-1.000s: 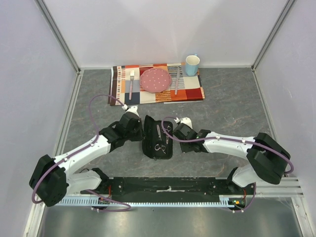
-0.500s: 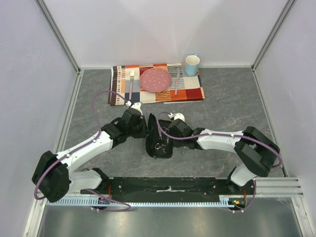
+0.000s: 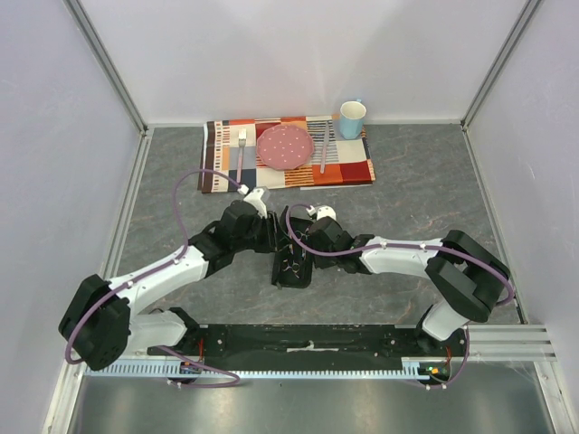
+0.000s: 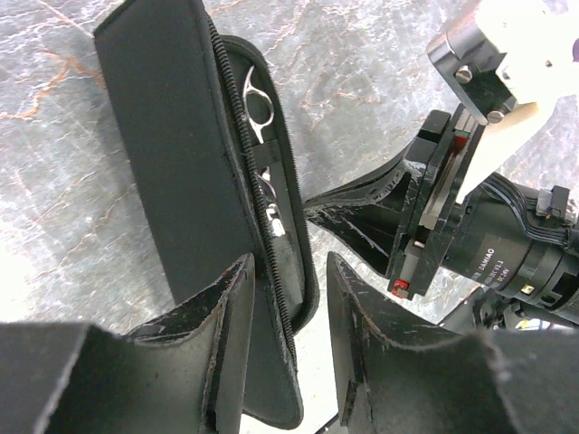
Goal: Sort the hair-cutting tools
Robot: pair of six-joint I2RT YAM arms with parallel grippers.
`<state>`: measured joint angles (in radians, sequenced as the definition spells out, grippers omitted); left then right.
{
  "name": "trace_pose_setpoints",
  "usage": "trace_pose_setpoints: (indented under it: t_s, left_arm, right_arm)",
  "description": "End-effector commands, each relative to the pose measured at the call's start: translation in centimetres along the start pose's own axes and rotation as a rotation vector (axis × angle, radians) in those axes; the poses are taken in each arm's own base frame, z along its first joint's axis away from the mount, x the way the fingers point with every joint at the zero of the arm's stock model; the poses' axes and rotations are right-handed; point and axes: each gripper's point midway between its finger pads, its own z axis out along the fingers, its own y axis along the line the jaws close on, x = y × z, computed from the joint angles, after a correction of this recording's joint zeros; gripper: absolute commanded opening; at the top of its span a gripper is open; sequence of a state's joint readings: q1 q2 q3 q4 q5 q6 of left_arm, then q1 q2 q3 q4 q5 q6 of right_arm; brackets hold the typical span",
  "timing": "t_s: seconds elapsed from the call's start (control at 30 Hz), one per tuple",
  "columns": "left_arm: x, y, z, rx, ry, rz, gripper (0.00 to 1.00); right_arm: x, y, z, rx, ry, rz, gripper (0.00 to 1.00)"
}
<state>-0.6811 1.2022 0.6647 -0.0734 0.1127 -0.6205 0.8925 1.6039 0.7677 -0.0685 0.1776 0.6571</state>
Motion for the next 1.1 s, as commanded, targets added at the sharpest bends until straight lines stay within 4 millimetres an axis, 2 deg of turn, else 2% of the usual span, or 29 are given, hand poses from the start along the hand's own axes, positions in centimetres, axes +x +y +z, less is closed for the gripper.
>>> trace_pose_setpoints:
  t_s: [0.0, 0.63, 1.07]
  left_arm:
    - [-0.3, -1.6, 0.8, 0.108, -0.04, 0.014, 0.44]
    - [1.4, -2.3, 3.6, 0.237, -0.055, -0.054, 0.43]
    - [2.9, -2.3, 5.9, 0.238, -0.013, -0.07, 0.4]
  right_arm:
    - [2.2, -0.7, 0.5, 0.002, 0.057, -0.018, 0.0]
    - [3.3, -1.3, 0.4, 0.0, 0.073, -0.028, 0.0]
    - [3.5, -1.7, -0.1, 0.011, 0.07, -0.035, 0.0]
